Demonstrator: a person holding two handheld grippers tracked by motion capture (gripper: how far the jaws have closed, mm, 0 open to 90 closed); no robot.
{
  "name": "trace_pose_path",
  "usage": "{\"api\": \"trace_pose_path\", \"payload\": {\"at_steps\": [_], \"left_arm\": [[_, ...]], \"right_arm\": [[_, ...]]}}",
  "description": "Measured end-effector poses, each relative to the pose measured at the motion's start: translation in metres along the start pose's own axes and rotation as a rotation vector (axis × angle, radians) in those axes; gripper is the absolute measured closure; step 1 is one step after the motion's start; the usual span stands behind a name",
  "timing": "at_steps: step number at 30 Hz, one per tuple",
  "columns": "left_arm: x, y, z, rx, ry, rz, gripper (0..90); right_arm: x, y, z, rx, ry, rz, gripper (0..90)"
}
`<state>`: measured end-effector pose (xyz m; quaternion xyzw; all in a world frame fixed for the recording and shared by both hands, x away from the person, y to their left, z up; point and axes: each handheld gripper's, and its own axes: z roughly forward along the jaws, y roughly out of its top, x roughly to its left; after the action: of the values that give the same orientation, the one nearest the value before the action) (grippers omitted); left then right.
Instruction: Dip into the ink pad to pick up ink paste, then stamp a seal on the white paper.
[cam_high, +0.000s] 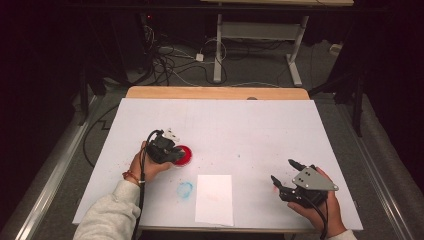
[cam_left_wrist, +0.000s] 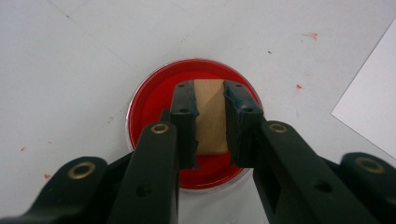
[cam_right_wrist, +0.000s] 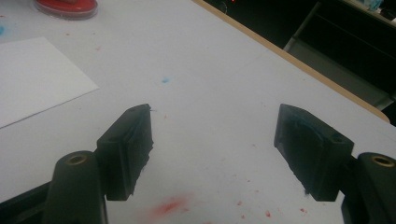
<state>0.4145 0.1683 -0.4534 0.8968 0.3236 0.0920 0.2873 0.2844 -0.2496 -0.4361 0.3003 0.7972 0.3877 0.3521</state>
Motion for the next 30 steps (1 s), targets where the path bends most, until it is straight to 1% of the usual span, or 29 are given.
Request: {"api": "trace_pose_path", "payload": {"at_steps": [6, 13, 22, 24, 29, 30], "left_arm": [[0.0003, -0.0005, 0.0, -0.002, -0.001, -0.002, 74.0], [-0.0027, 0.0004, 0.0001, 0.007, 0.018, 0.005, 73.9], [-0.0002, -0.002, -0.0001, -0.01, 0.004, -0.006, 73.9], [-0.0017, -0.0018, 0.0, -0.011, 0.014, -0.001, 73.9], [-0.0029, -0.001, -0.002, -0.012, 0.026, -0.005, 73.9], [-0.0034, -0.0005, -0.0032, -0.011, 0.038, 0.001, 73.9]], "right_arm": [[-0.0007, -0.0011, -0.0001, 0.002, -0.002, 0.002, 28.3], [-0.0015, -0.0027, -0.001, 0.003, 0.0, 0.001, 28.4], [-0.0017, -0.0023, -0.0002, 0.002, 0.007, 0.005, 28.3], [-0.0013, -0.0026, 0.0001, 0.002, 0.007, 0.005, 28.3], [-0.0007, -0.0011, -0.0003, -0.003, 0.009, 0.001, 28.3], [-0.0007, -0.0011, -0.0006, -0.007, 0.011, 0.003, 28.3]]}}
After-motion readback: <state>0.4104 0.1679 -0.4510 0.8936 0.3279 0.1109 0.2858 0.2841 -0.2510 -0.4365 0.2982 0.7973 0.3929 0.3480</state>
